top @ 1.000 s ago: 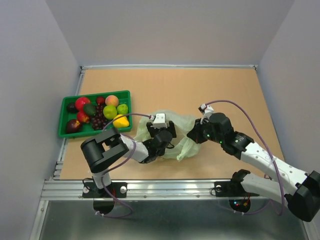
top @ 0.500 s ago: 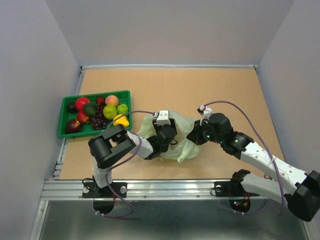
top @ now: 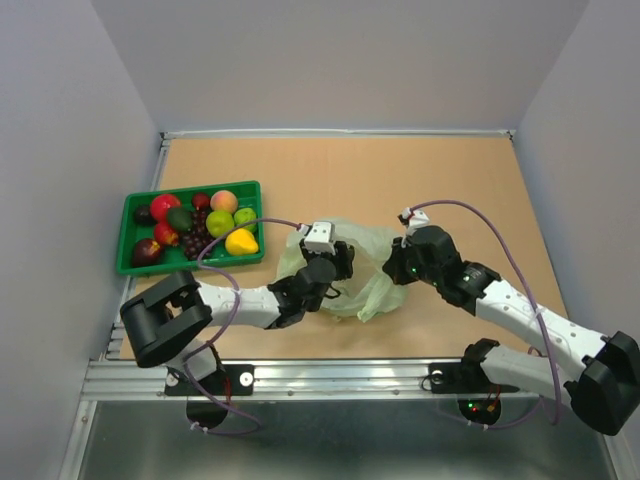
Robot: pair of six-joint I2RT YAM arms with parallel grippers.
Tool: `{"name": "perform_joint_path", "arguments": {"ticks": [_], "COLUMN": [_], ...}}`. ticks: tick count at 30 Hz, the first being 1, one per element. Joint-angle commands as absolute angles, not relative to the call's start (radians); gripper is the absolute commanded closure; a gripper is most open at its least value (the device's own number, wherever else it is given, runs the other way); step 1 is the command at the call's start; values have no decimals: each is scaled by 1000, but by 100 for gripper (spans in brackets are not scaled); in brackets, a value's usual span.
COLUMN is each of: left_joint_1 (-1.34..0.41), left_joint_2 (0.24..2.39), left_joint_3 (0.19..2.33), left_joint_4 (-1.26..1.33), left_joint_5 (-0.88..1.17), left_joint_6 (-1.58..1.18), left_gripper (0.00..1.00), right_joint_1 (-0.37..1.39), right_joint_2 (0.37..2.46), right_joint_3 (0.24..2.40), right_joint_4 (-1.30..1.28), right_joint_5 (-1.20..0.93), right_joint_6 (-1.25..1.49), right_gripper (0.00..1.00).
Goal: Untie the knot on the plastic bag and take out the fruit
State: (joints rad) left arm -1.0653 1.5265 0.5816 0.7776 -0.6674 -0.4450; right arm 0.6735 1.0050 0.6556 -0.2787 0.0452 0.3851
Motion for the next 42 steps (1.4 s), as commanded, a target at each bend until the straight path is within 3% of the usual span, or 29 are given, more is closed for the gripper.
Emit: {"name": "perform_joint_path", "arguments": {"ticks": [1, 12, 18, 26, 32, 42], "left_joint_1": [-1110, -1154, -1085, -610, -303, -133], "left_joint_2": [1415, 1187, 1096, 942, 1009, 1201], "left_joint_3": [583, 765, 920, 922, 898, 873], "left_joint_4": [599, 74, -188, -273, -195, -179], "left_joint_5": [-550, -371, -333, -485, -470, -422], "left_joint_6": [-461, -529, -475, -468, -439, -359], "left_gripper": [100, 100, 100, 100, 100, 96], "right_joint_1": [666, 664, 661, 658, 660, 658], "right_joint_2": [1028, 1147, 1196, 1141, 1097, 1040], "right_joint_3": [722, 693, 673, 637, 612, 574], "right_joint_4": [-261, -239, -224, -204, -192, -184], "right_joint_5": [181, 331, 333, 348, 345, 356], "right_joint_6": [376, 396, 425, 431, 419, 410], "right_gripper": [100, 100, 100, 100, 99, 99]}}
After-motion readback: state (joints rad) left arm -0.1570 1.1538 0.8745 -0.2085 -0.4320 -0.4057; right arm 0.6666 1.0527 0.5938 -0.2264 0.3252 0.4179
